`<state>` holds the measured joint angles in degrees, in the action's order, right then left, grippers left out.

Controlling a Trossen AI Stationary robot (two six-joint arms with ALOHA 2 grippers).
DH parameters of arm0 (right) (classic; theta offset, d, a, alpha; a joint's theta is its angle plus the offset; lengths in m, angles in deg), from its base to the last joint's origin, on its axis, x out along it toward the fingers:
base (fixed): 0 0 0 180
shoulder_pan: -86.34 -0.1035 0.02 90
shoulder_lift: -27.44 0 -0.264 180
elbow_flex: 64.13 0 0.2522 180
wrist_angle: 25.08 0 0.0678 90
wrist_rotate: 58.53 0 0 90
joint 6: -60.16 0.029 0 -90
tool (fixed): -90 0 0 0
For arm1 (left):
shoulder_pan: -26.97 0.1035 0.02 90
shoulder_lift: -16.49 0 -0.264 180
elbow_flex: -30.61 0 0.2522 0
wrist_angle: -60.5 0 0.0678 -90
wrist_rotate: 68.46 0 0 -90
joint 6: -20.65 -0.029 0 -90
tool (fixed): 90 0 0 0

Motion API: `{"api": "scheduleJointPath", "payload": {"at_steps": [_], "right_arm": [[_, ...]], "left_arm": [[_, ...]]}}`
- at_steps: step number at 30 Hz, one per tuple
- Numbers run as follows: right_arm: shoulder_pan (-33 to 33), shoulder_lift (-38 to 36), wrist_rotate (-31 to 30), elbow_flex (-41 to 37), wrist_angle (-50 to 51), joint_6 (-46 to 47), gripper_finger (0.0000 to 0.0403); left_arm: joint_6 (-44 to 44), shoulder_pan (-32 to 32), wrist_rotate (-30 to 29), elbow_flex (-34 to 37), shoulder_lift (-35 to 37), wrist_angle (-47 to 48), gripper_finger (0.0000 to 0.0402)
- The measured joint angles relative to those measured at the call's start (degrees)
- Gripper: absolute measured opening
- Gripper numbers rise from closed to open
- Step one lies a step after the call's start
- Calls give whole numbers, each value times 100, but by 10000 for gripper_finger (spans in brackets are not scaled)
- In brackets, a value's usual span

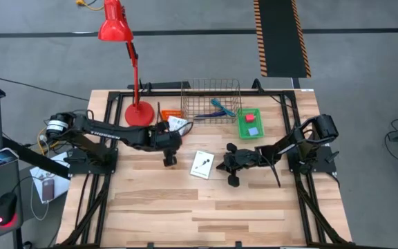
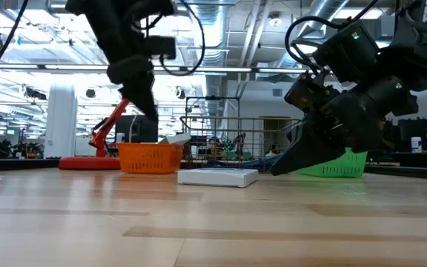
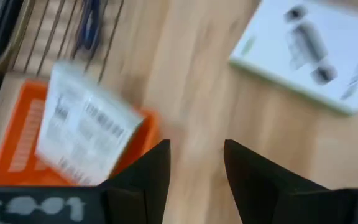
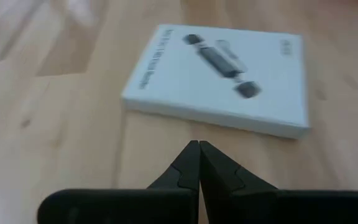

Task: Pick and place items into bin
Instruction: Put the card reader box into the orange bin

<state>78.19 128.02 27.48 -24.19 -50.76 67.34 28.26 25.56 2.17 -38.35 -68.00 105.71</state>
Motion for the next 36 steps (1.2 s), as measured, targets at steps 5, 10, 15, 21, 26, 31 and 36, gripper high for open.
{"api": "scheduleJointPath", "payload": {"at_steps": [5, 10, 15, 21, 26, 31, 36], "right_arm": [[239, -1, -277, 84, 39, 359, 0], [441, -5, -276, 305, 412, 439, 0], [532, -5, -328, 505, 828, 442, 0], [569, -5, -409, 662, 1147, 412, 0], [666, -5, -552, 820, 1787, 401, 0], [585, -7, -502, 939, 2100, 533, 0], [400, -3, -70, 1115, 2119, 522, 0]], "left_arm": [[187, -256, 14, -2, 2, -359, 143], [278, -460, 192, -9, -314, -401, 143], [275, -617, 434, -4, -1016, -642, 143], [273, -704, 631, -7, -1616, -906, 143], [223, -708, 848, -7, -1789, -1217, 143], [50, -694, 817, -7, -1771, -1361, 143], [-188, -628, 820, -5, -1767, -1579, 143]]}}
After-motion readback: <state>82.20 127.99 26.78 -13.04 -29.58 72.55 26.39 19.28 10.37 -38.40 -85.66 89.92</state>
